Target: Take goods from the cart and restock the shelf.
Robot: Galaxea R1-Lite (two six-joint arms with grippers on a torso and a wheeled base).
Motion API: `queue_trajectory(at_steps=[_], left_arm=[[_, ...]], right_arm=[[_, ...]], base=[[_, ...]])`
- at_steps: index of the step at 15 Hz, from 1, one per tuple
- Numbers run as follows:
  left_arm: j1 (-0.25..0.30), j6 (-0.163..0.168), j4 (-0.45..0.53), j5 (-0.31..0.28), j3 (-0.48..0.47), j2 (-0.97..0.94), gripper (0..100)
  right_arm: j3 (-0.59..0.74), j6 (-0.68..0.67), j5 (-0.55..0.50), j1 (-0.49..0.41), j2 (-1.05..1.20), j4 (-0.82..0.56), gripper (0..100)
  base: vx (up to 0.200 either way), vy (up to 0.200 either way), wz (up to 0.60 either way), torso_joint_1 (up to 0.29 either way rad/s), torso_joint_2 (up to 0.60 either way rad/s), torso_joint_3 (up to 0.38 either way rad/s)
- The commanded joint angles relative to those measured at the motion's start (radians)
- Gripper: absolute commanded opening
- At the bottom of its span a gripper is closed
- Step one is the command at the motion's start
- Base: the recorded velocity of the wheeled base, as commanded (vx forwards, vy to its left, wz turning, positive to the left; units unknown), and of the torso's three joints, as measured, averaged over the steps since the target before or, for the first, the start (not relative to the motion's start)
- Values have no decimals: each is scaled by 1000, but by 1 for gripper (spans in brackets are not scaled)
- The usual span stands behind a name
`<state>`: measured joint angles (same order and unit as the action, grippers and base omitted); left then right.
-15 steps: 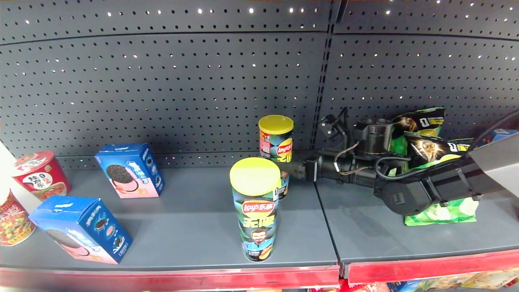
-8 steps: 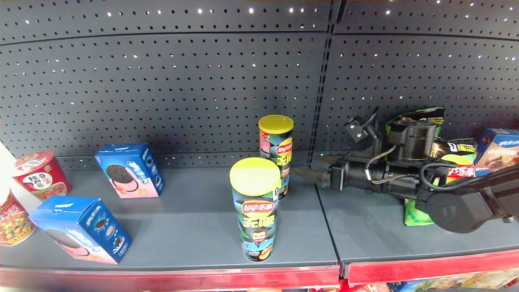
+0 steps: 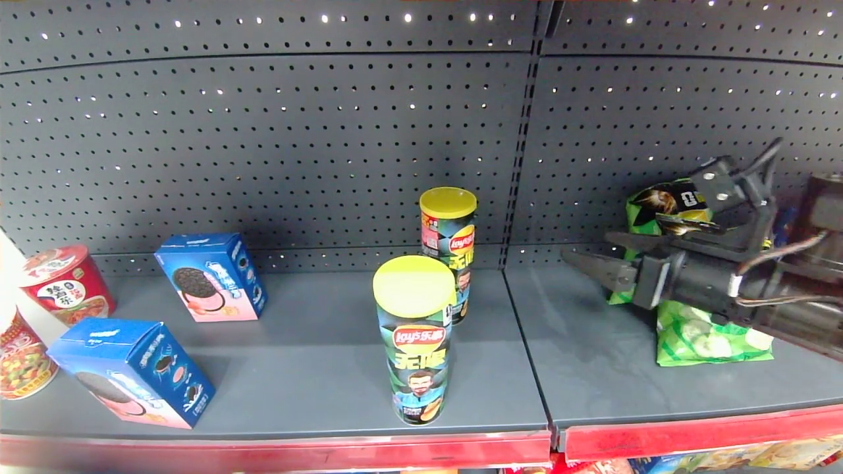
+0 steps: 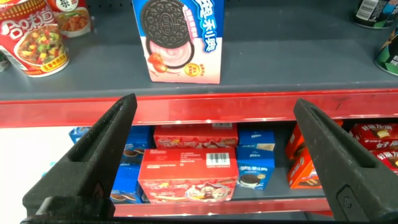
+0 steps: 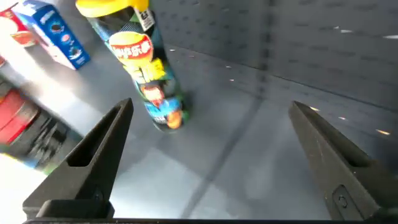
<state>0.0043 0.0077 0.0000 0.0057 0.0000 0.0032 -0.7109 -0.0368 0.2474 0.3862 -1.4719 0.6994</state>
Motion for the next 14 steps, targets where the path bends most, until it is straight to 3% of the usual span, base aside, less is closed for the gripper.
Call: queue_trajectory(at_steps=[1, 3, 4, 6, 7, 9, 13, 14], left_arm=[[0, 0, 0, 0, 0, 1, 100], [0, 0, 0, 0, 0, 1, 100], [0, 0, 0, 0, 0, 1, 100], [0, 0, 0, 0, 0, 1, 100], [0, 0, 0, 0, 0, 1, 100], [0, 0, 0, 0, 0, 1, 100], [0, 0, 0, 0, 0, 1, 100], [0, -2, 0, 0, 0, 1, 100]], right_arm=[[140, 72, -31, -76, 222, -34, 100], [343, 138, -111, -113, 407, -35, 100], [350, 138, -114, -115, 413, -35, 100], [584, 86, -39, -355, 749, -222, 100], [628, 18, -31, -385, 868, -310, 100], [711, -18, -33, -402, 1022, -379, 100], [711, -15, -48, -443, 1269, -647, 100], [711, -18, -62, -446, 1302, -644, 100]], base=[[0, 0, 0, 0, 0, 0], [0, 0, 0, 0, 0, 0], [0, 0, 0, 0, 0, 0], [0, 0, 0, 0, 0, 0], [0, 0, 0, 0, 0, 0], [0, 0, 0, 0, 0, 0], [0, 0, 0, 0, 0, 0], [0, 0, 0, 0, 0, 0]])
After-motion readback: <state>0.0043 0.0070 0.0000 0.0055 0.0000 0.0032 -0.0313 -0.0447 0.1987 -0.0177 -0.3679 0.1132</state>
